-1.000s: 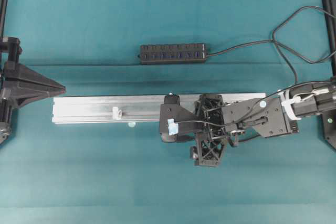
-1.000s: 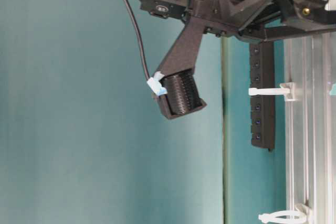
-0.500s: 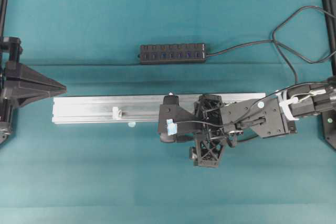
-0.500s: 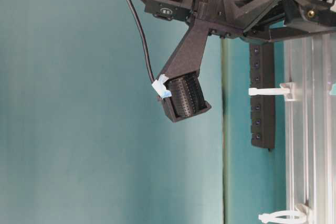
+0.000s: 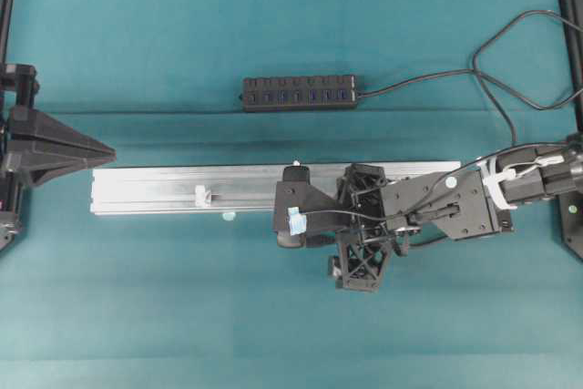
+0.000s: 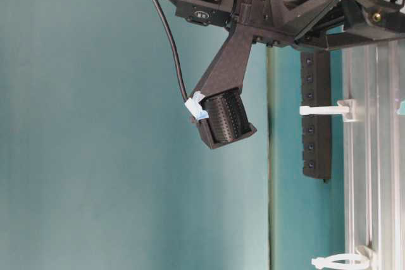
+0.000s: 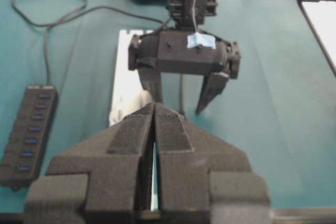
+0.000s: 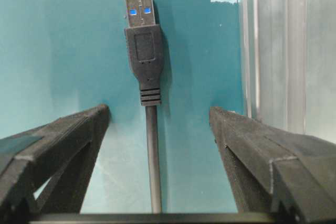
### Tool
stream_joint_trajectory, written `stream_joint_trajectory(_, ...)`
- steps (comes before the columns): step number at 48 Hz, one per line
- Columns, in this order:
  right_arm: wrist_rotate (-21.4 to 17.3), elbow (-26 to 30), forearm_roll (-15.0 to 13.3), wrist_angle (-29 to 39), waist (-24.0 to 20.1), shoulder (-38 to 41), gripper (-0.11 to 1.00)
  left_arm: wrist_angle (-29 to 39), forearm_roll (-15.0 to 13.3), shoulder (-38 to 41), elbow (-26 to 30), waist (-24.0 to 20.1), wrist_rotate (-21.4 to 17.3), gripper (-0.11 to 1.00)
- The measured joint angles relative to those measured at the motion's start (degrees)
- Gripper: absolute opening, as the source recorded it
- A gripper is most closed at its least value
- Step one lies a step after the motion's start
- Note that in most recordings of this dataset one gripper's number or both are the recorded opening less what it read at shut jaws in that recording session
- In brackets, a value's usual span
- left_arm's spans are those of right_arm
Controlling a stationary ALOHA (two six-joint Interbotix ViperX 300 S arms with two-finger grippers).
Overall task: Pass the USB cable through three rings with both arms.
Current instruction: 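Close the right gripper on the cable just behind the USB plug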
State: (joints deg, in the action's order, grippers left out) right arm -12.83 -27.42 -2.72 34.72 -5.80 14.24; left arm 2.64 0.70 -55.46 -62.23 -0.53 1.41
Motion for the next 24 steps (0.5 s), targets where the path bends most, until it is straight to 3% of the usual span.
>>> stream_joint_trajectory(17,0.0,0.0,-0.1,0.0,0.0,0.0,0.55,0.0,0.0,-0.1,0.0,0.0,0.0,0.02)
stream_joint_trajectory(24,0.0,0.1,0.0,0.2,-0.2,0.0,0.44,0.0,0.0,-0.1,0.0,-0.1,0.0,0.02)
